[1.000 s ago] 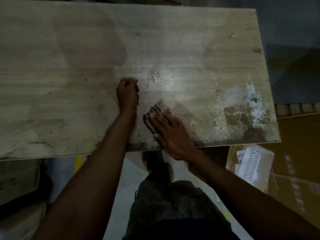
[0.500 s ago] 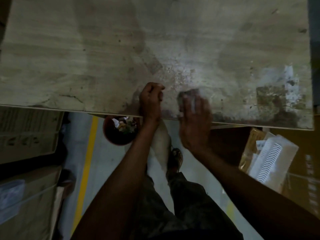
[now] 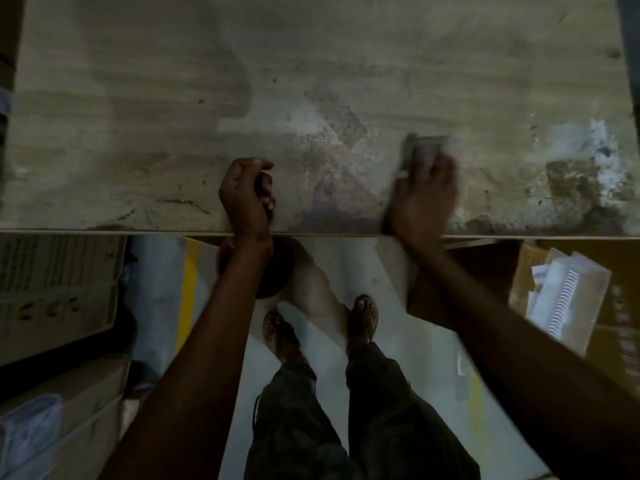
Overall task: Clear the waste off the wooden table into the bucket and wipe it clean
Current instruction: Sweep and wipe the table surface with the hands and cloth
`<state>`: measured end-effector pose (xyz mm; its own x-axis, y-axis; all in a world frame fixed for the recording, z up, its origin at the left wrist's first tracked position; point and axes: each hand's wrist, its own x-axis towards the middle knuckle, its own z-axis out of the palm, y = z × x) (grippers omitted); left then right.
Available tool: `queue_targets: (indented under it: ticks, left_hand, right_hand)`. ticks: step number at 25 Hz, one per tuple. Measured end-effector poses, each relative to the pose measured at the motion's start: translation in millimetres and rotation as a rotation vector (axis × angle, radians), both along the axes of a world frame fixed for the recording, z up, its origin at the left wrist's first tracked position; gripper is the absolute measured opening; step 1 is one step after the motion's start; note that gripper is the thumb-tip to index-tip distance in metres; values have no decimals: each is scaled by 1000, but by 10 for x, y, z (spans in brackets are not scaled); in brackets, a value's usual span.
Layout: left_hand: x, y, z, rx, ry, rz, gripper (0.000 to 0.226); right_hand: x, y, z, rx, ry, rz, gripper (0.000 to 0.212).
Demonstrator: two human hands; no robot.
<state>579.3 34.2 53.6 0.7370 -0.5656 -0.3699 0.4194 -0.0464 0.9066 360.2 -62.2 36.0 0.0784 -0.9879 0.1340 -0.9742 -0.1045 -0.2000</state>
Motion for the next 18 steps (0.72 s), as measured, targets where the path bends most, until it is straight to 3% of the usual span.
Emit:
queue_targets:
  ticks: [3, 6, 8, 11, 12, 13, 14, 16, 18]
  left_hand:
    - [270, 93, 123, -33, -86, 85, 21]
    - [555, 116, 213, -15, -256, 96, 13]
    - [777, 174, 147, 16, -280, 90, 13]
    - [1056, 374, 48, 66, -374, 89, 17]
    - [1139, 465, 34, 77, -399, 109, 19]
    - [1224, 545, 21, 88, -409, 151, 22]
    - [1314, 616, 6, 95, -396, 216, 23]
    - [1483, 782, -49, 102, -335, 391, 25]
    - [1663, 956, -73, 83, -324, 525, 26]
  right_hand:
    - [1217, 929, -121, 26, -61, 549, 60]
    - [1617, 780, -75, 35, -9, 1047, 57]
    - [1431, 225, -119, -20, 97, 918, 53]
    - [1235, -224, -7, 18, 69, 235, 59]
    - [1398, -96, 15, 48, 12, 151, 59]
    - [1633, 156, 12, 58, -9, 233, 60]
    - [1902, 462, -3, 66, -9, 476, 61]
    - [2387, 1027, -97, 78, 68, 1138, 63]
    - [3043, 1008, -94, -24, 76, 1428, 60]
